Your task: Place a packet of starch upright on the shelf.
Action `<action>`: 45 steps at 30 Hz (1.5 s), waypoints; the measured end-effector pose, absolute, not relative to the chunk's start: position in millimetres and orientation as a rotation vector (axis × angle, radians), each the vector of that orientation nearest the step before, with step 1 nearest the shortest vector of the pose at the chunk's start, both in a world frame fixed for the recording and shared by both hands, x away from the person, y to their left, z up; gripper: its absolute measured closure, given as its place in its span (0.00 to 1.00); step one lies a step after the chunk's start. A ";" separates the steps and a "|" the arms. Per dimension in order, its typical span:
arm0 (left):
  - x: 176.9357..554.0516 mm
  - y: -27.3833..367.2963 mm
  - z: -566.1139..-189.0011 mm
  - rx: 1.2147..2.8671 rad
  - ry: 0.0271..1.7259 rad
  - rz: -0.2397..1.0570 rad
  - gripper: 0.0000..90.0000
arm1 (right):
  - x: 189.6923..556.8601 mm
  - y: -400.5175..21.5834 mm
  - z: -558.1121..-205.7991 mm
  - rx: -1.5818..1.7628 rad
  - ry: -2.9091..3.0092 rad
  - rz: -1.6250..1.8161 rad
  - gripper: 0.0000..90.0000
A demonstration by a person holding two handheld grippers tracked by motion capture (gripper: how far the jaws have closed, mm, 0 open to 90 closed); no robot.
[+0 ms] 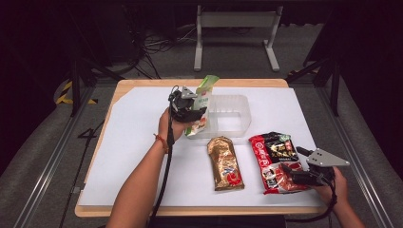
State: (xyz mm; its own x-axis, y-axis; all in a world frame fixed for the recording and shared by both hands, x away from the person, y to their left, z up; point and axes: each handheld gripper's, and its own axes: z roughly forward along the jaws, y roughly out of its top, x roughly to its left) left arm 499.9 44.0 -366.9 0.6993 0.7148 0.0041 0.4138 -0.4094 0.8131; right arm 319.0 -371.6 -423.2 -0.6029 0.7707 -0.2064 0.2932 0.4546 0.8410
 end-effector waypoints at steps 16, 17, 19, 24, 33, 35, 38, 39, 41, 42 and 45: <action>490.7 40.0 -375.6 1.717 0.922 0.648 0.89 | 318.6 -371.1 -423.3 0.875 2.128 1.072 0.21; 491.2 38.1 -377.4 1.714 0.915 0.653 0.89 | 318.7 -371.3 -423.3 0.876 2.128 1.071 0.21; 491.7 36.5 -383.4 1.724 0.900 0.638 0.88 | 318.8 -371.6 -423.3 0.879 2.128 1.074 0.21; 487.6 41.9 -392.5 1.722 0.880 0.604 0.85 | 318.3 -371.8 -422.7 0.876 2.125 1.075 0.21; 471.4 66.7 -389.7 1.866 0.839 0.504 0.68 | 317.7 -371.9 -422.0 0.874 2.123 1.074 0.20; 466.4 70.3 -390.4 1.878 0.825 0.512 0.68 | 318.0 -372.2 -422.1 0.878 2.123 1.075 0.20; 454.4 78.4 -390.9 1.896 0.818 0.505 0.68 | 318.3 -372.2 -422.3 0.882 2.124 1.073 0.20; 451.5 80.3 -391.7 1.903 0.817 0.508 0.68 | 318.3 -372.0 -422.3 0.881 2.123 1.070 0.21; 446.0 82.9 -395.1 1.922 0.807 0.531 0.68 | 318.3 -371.5 -422.6 0.878 2.126 1.070 0.21; 444.5 84.6 -396.1 1.923 0.793 0.522 0.72 | 318.4 -371.3 -422.8 0.878 2.126 1.071 0.21; 444.1 82.1 -399.4 1.973 0.783 0.515 0.79 | 318.7 -370.7 -423.1 0.883 2.129 1.071 0.21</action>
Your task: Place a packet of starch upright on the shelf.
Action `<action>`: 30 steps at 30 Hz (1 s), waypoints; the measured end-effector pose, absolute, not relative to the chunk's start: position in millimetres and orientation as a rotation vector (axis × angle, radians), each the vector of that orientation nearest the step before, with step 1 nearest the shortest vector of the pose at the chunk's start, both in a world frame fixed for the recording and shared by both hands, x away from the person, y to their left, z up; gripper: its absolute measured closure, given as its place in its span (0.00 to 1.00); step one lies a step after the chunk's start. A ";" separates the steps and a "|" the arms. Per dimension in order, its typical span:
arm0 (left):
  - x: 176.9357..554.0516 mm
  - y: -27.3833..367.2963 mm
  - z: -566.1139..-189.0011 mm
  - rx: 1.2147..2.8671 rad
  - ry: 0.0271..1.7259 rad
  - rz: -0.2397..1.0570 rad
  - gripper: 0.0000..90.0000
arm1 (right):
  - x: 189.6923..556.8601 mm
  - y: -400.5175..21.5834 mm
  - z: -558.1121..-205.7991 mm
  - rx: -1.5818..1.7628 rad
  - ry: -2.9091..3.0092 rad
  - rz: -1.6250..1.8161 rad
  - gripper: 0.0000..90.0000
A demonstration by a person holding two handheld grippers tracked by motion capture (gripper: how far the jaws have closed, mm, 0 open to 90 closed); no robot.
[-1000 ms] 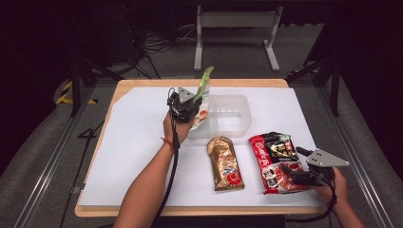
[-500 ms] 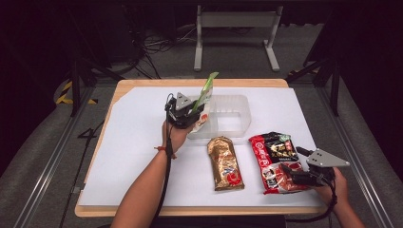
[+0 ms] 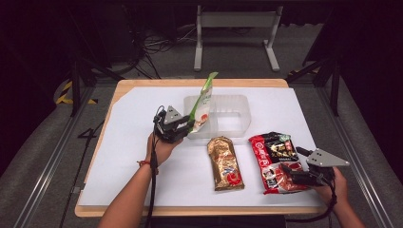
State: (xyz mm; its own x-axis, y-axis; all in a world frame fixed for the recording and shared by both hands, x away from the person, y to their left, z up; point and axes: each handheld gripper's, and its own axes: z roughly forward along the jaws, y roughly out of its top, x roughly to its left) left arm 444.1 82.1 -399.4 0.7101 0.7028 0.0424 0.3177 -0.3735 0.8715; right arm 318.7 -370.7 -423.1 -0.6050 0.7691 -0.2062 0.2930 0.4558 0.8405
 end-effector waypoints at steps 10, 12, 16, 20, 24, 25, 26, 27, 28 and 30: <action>454.3 68.5 -405.0 2.060 0.818 0.564 0.97 | 319.4 -369.5 -423.8 0.879 2.138 1.069 0.21; 456.6 64.2 -407.6 2.087 0.811 0.575 0.98 | 319.6 -369.2 -423.8 0.880 2.137 1.068 0.21; 459.2 59.9 -412.4 2.112 0.797 0.522 0.97 | 318.9 -370.1 -423.2 0.879 2.132 1.074 0.21; 453.6 60.3 -409.9 2.098 0.716 0.454 0.80 | 318.6 -371.0 -422.9 0.881 2.129 1.074 0.20; 443.0 65.6 -405.8 2.070 0.633 0.350 0.65 | 318.0 -371.7 -422.2 0.879 2.127 1.075 0.20; 437.3 65.7 -404.9 2.074 0.607 0.324 0.59 | 318.2 -372.0 -422.3 0.881 2.126 1.074 0.20; 432.7 65.3 -403.9 2.087 0.594 0.313 0.51 | 318.3 -372.2 -422.4 0.882 2.125 1.073 0.20; 428.9 65.3 -403.4 2.097 0.585 0.288 0.46 | 318.4 -372.2 -422.5 0.882 2.126 1.074 0.20; 425.0 65.5 -403.7 2.098 0.582 0.263 0.44 | 318.5 -372.0 -422.5 0.880 2.126 1.074 0.20; 418.2 65.6 -407.2 2.085 0.576 0.201 0.37 | 318.6 -371.0 -422.2 0.873 2.126 1.075 0.20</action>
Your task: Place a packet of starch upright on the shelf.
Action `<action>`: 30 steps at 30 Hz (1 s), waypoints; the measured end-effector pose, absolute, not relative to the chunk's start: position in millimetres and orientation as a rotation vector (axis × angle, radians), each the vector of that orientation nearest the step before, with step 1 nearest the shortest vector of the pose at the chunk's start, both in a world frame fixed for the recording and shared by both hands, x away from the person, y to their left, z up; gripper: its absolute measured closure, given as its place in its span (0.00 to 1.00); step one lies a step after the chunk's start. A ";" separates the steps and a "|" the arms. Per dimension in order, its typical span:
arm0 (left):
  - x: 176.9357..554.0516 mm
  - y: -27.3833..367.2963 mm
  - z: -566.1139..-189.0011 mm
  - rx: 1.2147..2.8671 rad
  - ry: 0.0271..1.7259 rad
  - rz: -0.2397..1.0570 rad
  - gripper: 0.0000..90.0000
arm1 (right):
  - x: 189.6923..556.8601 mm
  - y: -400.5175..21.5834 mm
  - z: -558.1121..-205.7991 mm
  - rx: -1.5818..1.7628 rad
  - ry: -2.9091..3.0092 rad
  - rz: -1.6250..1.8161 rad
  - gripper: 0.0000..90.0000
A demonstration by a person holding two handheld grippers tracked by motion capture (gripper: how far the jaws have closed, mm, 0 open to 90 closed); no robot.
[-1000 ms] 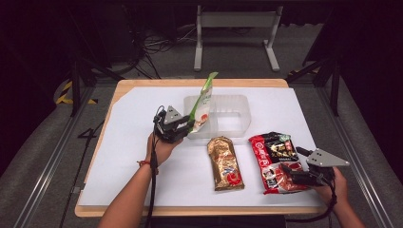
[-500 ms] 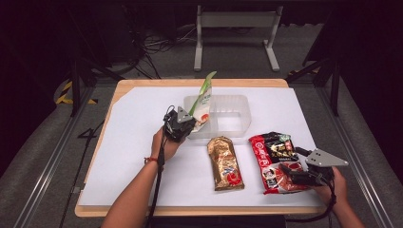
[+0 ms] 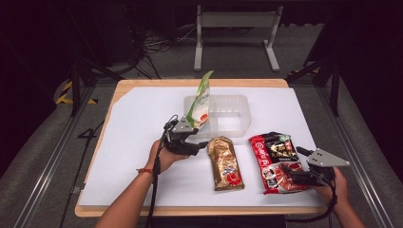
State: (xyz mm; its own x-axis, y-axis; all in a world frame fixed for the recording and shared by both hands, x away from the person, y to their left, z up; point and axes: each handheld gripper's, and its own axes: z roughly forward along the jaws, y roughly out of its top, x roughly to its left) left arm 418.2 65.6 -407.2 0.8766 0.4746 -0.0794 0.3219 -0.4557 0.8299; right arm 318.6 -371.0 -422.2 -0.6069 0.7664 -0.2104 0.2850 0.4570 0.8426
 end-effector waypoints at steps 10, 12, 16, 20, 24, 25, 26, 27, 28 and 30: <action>424.4 46.1 -435.9 2.141 0.639 0.026 0.24 | 317.9 -370.8 -421.7 0.869 2.127 1.073 0.20; 426.8 44.6 -437.5 2.138 0.640 0.011 0.24 | 318.1 -370.8 -421.9 0.869 2.126 1.075 0.20; 435.0 34.9 -442.6 2.132 0.663 -0.040 0.23 | 318.3 -370.4 -422.1 0.866 2.130 1.072 0.20; 441.1 25.8 -445.1 2.138 0.681 -0.059 0.21 | 318.2 -370.9 -422.1 0.869 2.128 1.073 0.20; 441.0 14.9 -444.7 2.163 0.650 -0.040 0.21 | 318.3 -371.1 -422.6 0.870 2.130 1.072 0.20; 440.4 12.1 -445.0 2.161 0.645 -0.036 0.19 | 318.4 -371.1 -422.6 0.870 2.130 1.072 0.20; 440.1 11.0 -445.5 2.159 0.654 -0.035 0.19 | 318.1 -371.0 -422.5 0.869 2.130 1.074 0.20; 440.4 11.0 -446.2 2.149 0.655 -0.044 0.20 | 318.0 -371.0 -422.4 0.867 2.130 1.074 0.20; 440.6 11.8 -446.6 2.143 0.658 -0.051 0.22 | 318.0 -370.9 -422.4 0.866 2.131 1.073 0.20; 440.8 13.9 -446.7 2.137 0.677 -0.048 0.29 | 318.1 -370.8 -422.6 0.866 2.133 1.071 0.20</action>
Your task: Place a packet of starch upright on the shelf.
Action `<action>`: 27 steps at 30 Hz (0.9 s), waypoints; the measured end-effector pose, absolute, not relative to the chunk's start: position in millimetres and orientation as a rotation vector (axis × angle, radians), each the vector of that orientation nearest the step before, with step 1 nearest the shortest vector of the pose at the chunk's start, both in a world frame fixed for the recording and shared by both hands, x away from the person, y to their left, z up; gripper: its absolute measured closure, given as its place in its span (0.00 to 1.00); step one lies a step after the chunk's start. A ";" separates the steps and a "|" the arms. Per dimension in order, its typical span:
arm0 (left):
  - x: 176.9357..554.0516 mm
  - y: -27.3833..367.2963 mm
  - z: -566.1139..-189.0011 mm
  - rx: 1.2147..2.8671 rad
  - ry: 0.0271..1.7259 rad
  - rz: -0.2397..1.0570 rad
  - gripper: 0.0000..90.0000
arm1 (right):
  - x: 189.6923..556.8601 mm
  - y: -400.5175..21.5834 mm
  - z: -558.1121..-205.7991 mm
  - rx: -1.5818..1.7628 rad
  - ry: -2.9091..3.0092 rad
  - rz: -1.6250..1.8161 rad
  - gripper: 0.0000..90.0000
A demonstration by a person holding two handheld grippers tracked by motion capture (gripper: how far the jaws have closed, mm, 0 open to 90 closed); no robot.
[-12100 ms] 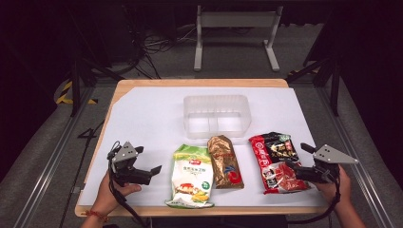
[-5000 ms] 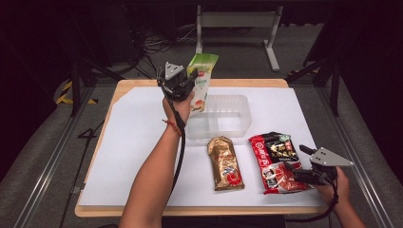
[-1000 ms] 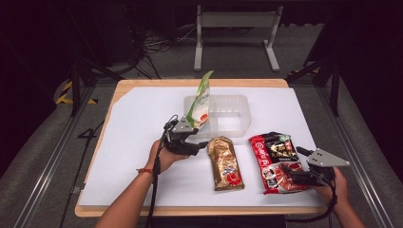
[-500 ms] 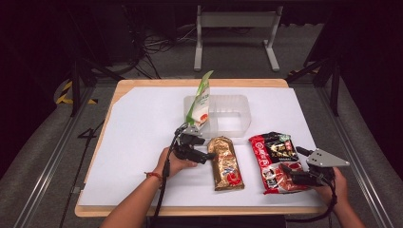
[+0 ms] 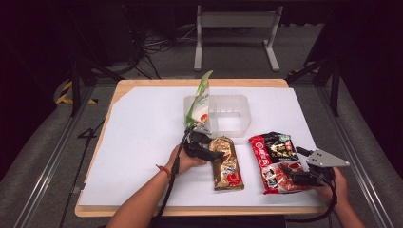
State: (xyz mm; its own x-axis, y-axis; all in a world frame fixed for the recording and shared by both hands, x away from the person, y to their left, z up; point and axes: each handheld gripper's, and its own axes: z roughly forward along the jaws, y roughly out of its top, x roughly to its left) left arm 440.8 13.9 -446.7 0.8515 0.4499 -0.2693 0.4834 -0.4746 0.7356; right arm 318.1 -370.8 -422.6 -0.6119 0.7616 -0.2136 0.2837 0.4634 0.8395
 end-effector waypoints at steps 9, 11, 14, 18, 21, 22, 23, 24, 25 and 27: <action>441.5 22.6 -446.2 2.089 0.734 0.024 0.90 | 318.5 -369.6 -422.8 0.859 2.136 1.069 0.20; 440.5 22.4 -445.4 2.094 0.723 0.046 0.93 | 318.4 -370.1 -422.7 0.861 2.135 1.068 0.20; 437.6 23.5 -442.0 2.089 0.696 0.073 0.95 | 318.3 -370.7 -422.2 0.860 2.132 1.071 0.20; 433.5 29.7 -433.5 2.030 0.695 0.096 0.95 | 318.2 -370.9 -421.8 0.858 2.130 1.071 0.20; 429.6 38.7 -422.7 1.980 0.692 0.135 0.96 | 318.0 -370.9 -421.4 0.855 2.127 1.074 0.19; 426.7 43.3 -417.3 1.940 0.703 0.126 0.96 | 318.0 -370.9 -421.2 0.855 2.126 1.075 0.19; 424.9 46.8 -413.5 1.920 0.705 0.129 0.96 | 318.1 -371.0 -421.0 0.853 2.124 1.074 0.19; 423.6 50.6 -409.8 1.900 0.706 0.130 0.96 | 318.1 -371.1 -420.9 0.853 2.123 1.074 0.19; 421.9 54.1 -405.9 1.879 0.711 0.136 0.96 | 318.2 -371.1 -420.7 0.855 2.122 1.075 0.19; 418.8 60.7 -398.3 1.851 0.701 0.133 0.96 | 318.6 -371.2 -420.5 0.857 2.122 1.076 0.19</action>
State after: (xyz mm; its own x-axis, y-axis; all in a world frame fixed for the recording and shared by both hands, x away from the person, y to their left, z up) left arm 418.8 60.7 -398.3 0.8188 0.5232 -0.2364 0.4008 -0.2261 0.8878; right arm 318.6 -371.2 -420.5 -0.6092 0.7618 -0.2202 0.2725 0.4619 0.8440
